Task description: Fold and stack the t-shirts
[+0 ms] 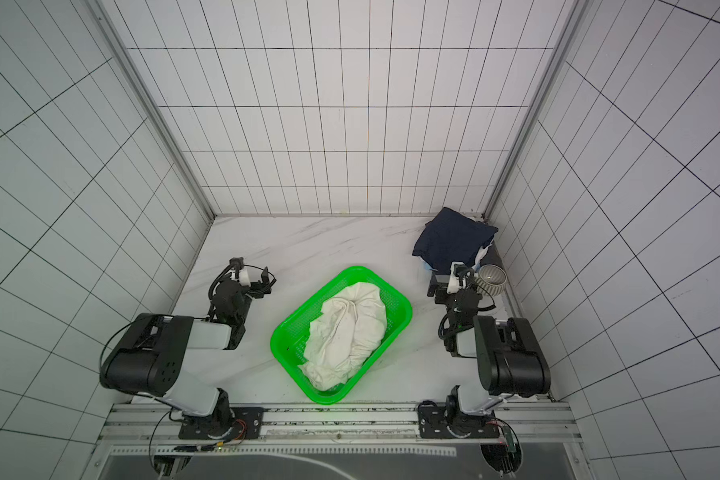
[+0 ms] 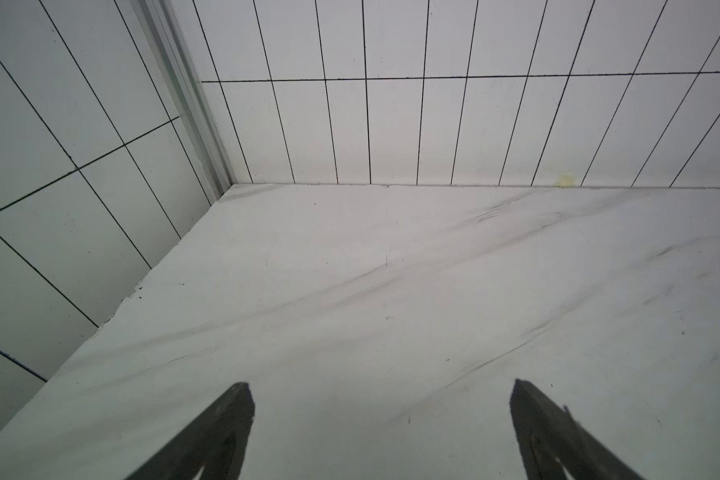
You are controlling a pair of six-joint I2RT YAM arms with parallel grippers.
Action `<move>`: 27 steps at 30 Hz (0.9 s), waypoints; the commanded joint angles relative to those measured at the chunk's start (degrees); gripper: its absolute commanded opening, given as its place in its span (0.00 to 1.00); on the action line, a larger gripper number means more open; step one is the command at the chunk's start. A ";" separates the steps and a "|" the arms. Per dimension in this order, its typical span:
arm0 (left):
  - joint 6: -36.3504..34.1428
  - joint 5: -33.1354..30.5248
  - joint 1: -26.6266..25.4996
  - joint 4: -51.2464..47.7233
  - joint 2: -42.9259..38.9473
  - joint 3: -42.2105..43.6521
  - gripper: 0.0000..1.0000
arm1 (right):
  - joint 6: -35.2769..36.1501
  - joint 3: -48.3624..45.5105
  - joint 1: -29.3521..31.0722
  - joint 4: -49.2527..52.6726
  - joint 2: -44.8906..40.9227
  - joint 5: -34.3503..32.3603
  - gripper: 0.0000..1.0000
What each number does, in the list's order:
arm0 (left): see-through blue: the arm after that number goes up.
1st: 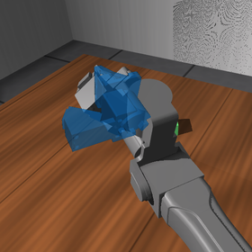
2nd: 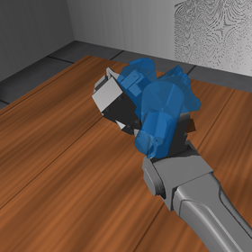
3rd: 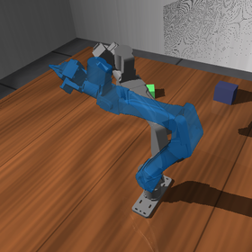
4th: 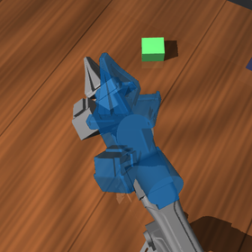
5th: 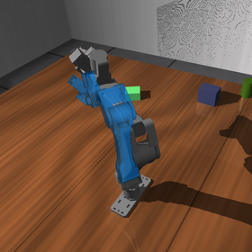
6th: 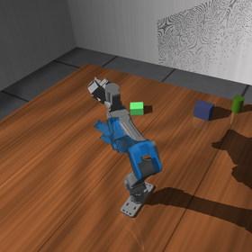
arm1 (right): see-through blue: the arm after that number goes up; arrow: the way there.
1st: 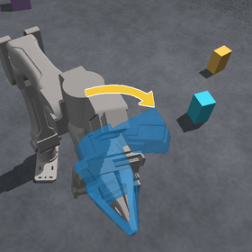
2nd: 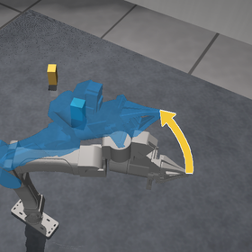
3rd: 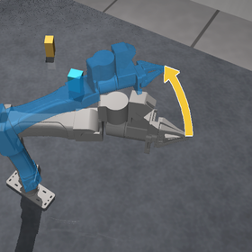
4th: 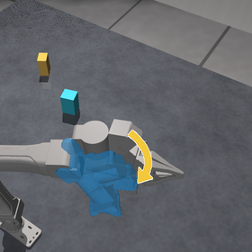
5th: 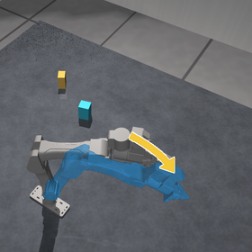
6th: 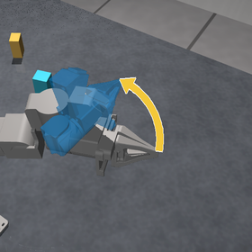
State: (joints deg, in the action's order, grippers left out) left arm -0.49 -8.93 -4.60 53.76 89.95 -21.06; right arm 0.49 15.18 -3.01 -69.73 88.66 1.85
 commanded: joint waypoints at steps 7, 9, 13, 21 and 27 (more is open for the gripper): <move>-0.83 0.70 0.10 0.47 -0.40 -0.23 0.97 | 0.48 -0.06 -0.25 -1.53 0.10 -0.33 1.00; -0.84 0.68 0.05 0.47 -0.41 -0.29 0.97 | 0.48 -0.06 -0.22 -1.54 0.12 -0.27 0.99; -0.83 0.67 0.07 0.47 -0.44 -0.26 0.97 | 0.48 -0.06 -0.18 -1.54 0.15 -0.26 0.99; -0.74 0.53 0.16 0.47 -0.43 -0.25 0.97 | 0.39 -0.06 -0.24 -1.54 0.12 -0.18 0.99; -0.79 0.52 0.13 0.56 -0.48 -0.17 0.97 | 0.31 -0.19 -0.19 -2.09 -0.01 -0.61 0.99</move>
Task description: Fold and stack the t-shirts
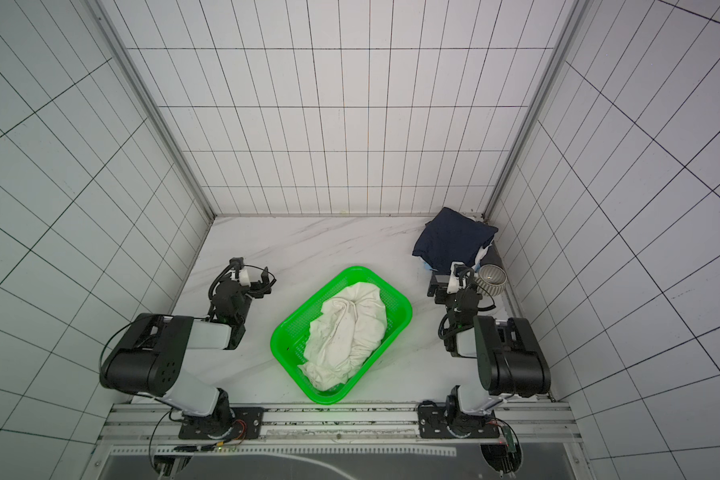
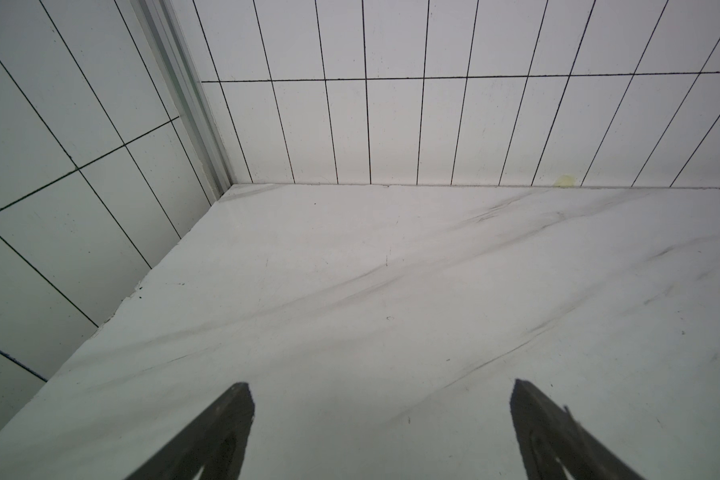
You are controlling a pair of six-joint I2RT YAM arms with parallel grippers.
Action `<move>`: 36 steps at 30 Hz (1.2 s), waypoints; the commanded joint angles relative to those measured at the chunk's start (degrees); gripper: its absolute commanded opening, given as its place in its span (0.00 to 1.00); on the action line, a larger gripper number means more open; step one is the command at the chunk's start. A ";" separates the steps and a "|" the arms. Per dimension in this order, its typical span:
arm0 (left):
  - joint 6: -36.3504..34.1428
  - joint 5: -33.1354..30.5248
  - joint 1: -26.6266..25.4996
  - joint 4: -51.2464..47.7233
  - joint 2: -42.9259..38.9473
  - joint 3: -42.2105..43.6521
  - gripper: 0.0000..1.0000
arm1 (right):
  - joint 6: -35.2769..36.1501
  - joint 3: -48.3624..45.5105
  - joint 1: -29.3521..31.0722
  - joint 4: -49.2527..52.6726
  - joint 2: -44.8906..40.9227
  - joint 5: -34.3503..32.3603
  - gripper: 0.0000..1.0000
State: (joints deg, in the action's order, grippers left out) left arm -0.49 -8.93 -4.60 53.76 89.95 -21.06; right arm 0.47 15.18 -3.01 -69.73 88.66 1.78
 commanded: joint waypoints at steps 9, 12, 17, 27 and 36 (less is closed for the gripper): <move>23.22 -13.37 -2.12 -59.20 -18.45 -27.23 0.98 | -27.59 20.20 -0.29 35.84 -15.75 7.61 0.99; 29.54 6.61 3.72 -69.12 -22.73 -30.07 0.98 | -33.97 22.90 -3.11 40.70 -15.27 26.82 0.99; 29.94 24.69 6.30 -65.54 -33.12 -22.50 0.97 | -18.38 33.51 10.26 66.01 -13.98 22.78 0.99; 30.50 15.52 -0.14 -77.17 -47.83 -17.91 0.97 | -1.60 41.52 18.87 83.41 -4.09 8.89 0.96; 28.56 16.98 -0.19 -78.71 -50.01 -17.41 0.98 | 0.61 44.59 19.55 83.99 2.07 12.44 0.80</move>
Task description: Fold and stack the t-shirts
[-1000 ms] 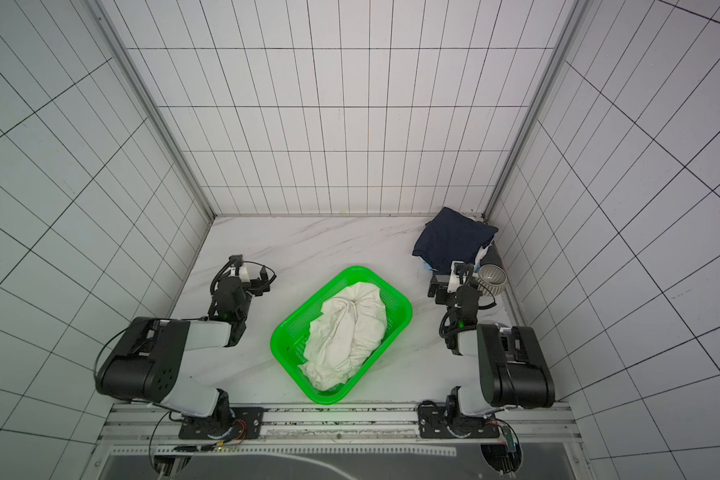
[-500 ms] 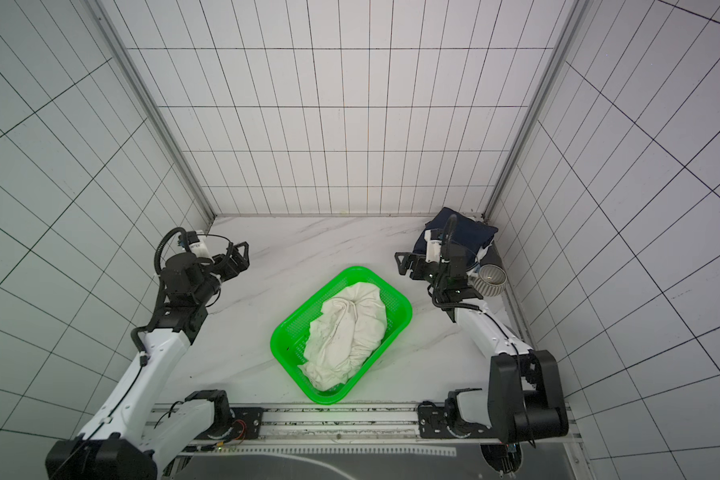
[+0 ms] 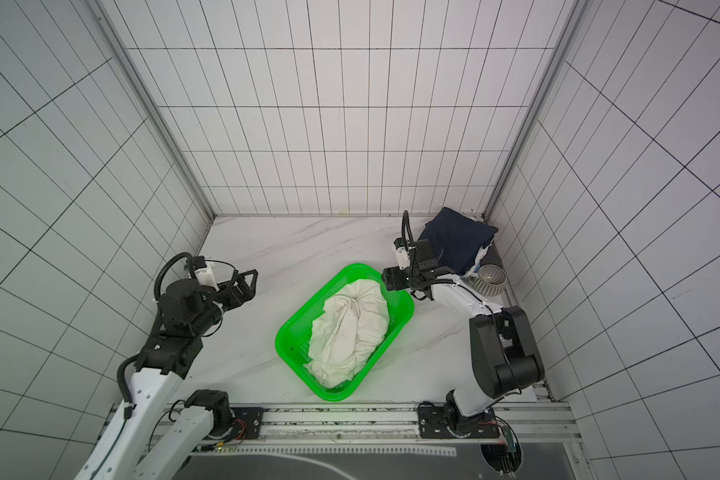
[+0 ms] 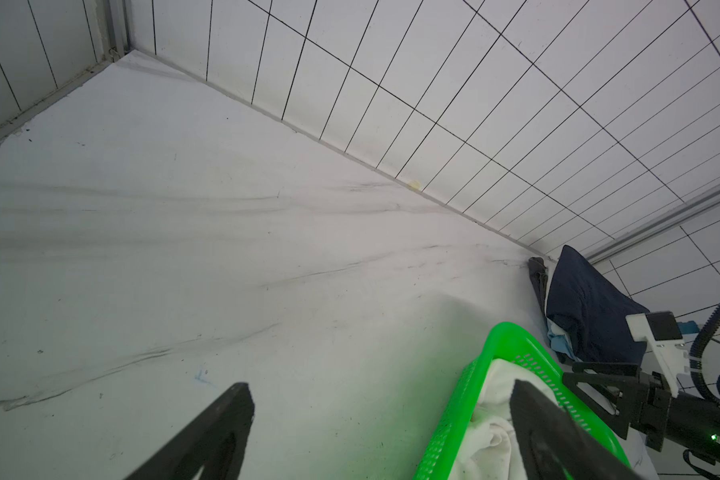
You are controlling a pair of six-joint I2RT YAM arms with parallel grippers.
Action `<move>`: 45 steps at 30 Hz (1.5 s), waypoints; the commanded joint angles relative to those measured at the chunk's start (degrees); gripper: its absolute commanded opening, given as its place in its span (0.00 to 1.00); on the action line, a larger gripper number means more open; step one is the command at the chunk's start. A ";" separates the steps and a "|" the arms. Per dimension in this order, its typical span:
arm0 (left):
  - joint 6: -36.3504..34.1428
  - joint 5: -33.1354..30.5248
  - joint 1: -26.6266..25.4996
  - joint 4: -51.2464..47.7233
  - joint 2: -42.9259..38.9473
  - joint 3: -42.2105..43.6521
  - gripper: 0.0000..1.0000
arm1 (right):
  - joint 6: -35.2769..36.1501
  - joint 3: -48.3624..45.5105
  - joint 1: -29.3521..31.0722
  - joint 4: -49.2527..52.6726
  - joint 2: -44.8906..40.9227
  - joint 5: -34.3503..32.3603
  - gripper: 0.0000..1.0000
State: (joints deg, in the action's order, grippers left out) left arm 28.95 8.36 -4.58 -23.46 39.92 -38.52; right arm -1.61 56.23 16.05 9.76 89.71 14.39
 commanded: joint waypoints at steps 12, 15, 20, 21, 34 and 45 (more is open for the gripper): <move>-10.55 2.90 -11.40 4.29 11.93 -2.98 0.95 | 3.31 6.11 4.86 5.95 5.29 -9.82 0.63; -17.16 -2.39 -21.66 0.17 22.96 -9.47 0.88 | 3.06 10.40 4.88 7.25 7.61 -10.48 0.63; -23.53 -6.93 -27.88 -6.86 37.63 -17.06 0.82 | 2.10 12.34 4.88 7.56 3.81 -8.85 0.74; -24.39 -6.62 -28.03 -7.35 39.23 -17.58 0.81 | 1.96 12.00 4.87 7.57 2.58 -9.01 0.75; -26.55 -11.67 -28.06 -8.43 48.21 -20.00 0.15 | -1.81 4.06 0.04 7.32 -11.14 -8.68 0.88; -35.06 -8.33 0.01 -4.18 55.03 -32.85 0.00 | -4.06 0.29 -6.91 4.30 -14.21 -5.74 0.90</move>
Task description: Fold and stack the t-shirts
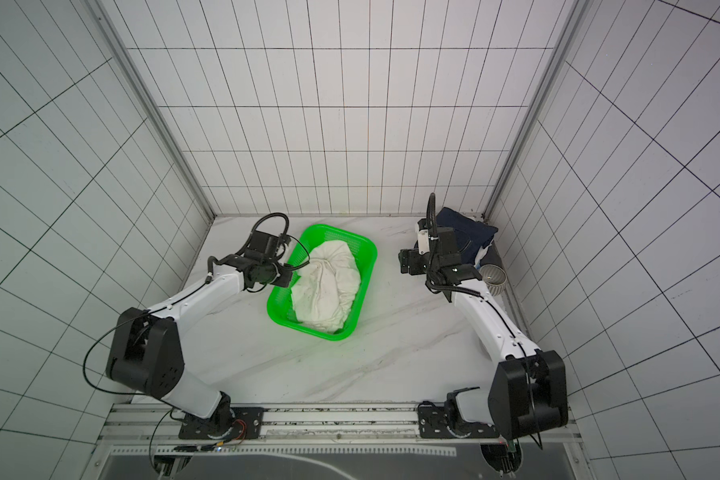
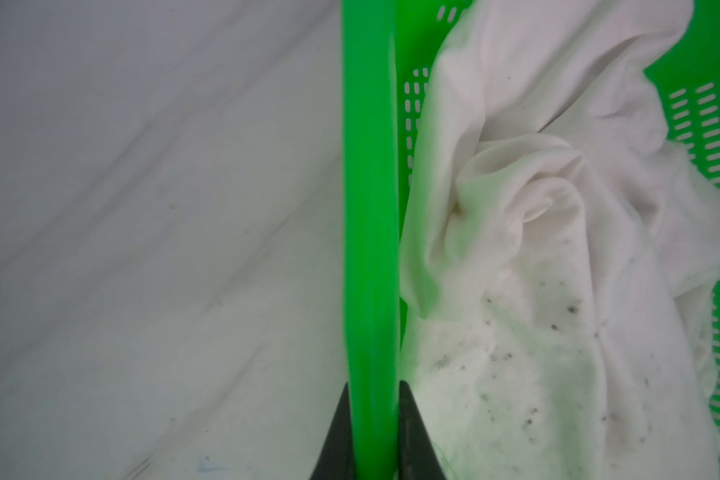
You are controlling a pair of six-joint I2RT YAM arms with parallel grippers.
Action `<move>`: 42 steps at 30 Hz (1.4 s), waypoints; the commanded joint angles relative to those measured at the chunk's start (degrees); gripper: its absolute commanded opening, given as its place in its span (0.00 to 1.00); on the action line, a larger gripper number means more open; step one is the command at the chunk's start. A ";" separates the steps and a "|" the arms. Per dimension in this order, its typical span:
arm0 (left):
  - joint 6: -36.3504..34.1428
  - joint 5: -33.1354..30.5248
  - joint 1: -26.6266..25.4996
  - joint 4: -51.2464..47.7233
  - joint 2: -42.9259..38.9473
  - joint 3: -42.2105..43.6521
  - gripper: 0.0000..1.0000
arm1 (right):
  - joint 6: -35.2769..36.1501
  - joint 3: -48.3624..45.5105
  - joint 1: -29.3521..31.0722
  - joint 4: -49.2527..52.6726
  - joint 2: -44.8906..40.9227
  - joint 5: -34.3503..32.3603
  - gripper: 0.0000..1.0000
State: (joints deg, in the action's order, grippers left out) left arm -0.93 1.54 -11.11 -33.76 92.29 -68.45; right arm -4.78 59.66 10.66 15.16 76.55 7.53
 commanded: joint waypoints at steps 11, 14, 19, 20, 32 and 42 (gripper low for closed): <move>-9.23 -1.58 19.02 -2.87 23.08 -24.16 0.00 | -2.87 -5.25 -2.66 -4.08 0.22 1.80 0.90; -6.24 -1.33 19.02 -4.89 24.22 -27.31 0.26 | -2.96 -5.32 -2.66 -4.23 0.70 1.53 0.90; 1.34 -7.53 18.94 -11.48 22.23 -32.70 0.44 | -2.87 -5.39 -2.66 -4.08 0.19 1.61 0.91; 2.97 -7.59 18.87 -12.44 20.56 -32.91 0.46 | -2.83 -5.34 -2.66 -4.08 -0.18 1.82 0.91; 17.47 -18.76 -12.63 -8.33 17.51 -29.00 0.71 | -3.32 -6.22 -2.83 -4.37 -3.99 4.82 0.91; 19.14 -21.92 -15.21 -16.88 32.70 -39.40 0.56 | -2.72 -7.19 -3.81 -2.80 -8.67 4.06 0.93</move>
State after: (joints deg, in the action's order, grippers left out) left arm 17.30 -17.02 -26.02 -47.64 124.84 -108.03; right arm -7.68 55.44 7.94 11.42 69.06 11.94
